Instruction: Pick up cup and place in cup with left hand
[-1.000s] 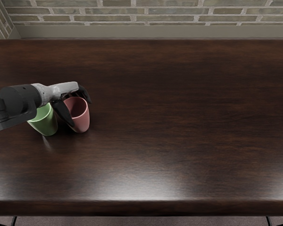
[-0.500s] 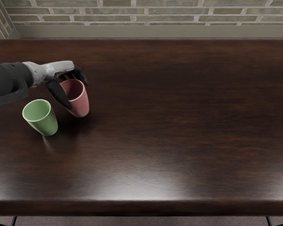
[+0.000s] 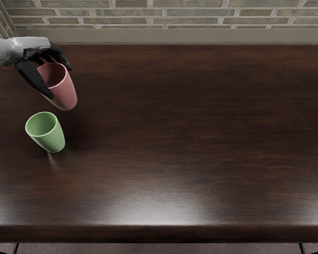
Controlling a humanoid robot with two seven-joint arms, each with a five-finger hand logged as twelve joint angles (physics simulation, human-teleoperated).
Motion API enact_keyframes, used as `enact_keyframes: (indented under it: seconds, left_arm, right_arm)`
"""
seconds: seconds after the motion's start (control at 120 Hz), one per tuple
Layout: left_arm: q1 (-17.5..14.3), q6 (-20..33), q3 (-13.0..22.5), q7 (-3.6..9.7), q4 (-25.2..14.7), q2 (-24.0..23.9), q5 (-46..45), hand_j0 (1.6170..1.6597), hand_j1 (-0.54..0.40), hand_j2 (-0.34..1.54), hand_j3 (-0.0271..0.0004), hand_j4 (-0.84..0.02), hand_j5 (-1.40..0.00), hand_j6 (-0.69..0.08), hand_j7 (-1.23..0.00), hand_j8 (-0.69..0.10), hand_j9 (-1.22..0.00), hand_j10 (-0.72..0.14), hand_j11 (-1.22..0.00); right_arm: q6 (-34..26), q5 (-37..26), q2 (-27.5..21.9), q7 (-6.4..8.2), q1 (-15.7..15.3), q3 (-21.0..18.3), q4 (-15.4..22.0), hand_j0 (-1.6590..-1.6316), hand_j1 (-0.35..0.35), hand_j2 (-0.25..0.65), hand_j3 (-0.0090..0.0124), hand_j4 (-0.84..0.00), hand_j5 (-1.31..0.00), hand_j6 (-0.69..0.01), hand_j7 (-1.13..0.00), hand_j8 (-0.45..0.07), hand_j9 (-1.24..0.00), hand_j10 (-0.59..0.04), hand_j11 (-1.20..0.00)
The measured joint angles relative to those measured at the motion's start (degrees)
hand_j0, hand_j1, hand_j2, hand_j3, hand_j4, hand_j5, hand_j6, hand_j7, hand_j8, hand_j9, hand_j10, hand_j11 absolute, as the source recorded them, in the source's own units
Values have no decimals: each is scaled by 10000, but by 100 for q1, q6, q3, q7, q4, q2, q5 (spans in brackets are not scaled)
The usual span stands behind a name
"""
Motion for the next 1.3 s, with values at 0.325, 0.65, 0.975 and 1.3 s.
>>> enact_keyframes:
  seconds: [0.325,0.65,0.975,1.3]
  left_arm:
    - [-153,-379,0,1,102,518,-236,16551,-1353,1675,0,-4933,-6965,-3035,-6958,-2714,-6901,-3675,-6828]
    - [-150,-832,-2,1,101,735,-593,16569,-1920,2688,0,-4978,-7225,-2923,-6947,-2441,-6985,-3413,-6909]
    - [-123,-1265,16,1,97,1120,-970,16575,-1919,2724,0,-5157,-7208,-2910,-6940,-2418,-6984,-3432,-6902]
    - [-123,-1367,26,2,98,1113,-1069,16574,-1870,2600,0,-5156,-7334,-2863,-7102,-2338,-7169,-3398,-6993]
  right_arm:
    - [0,-1,1,-6,77,-15,1,-16581,-3138,-60,0,-292,-381,-291,-381,-292,-381,-292,-381]
    - [0,-1,3,-8,105,-42,1,-16581,-3138,-59,0,-292,-381,-291,-381,-291,-381,-291,-381]
    - [0,-1,3,-8,115,-51,8,-16581,-3138,-59,0,-291,-381,-291,-381,-291,-381,-291,-381]
    - [0,-1,3,-8,151,-44,3,-16581,-3138,-60,0,-291,-381,-291,-381,-291,-381,-291,-381]
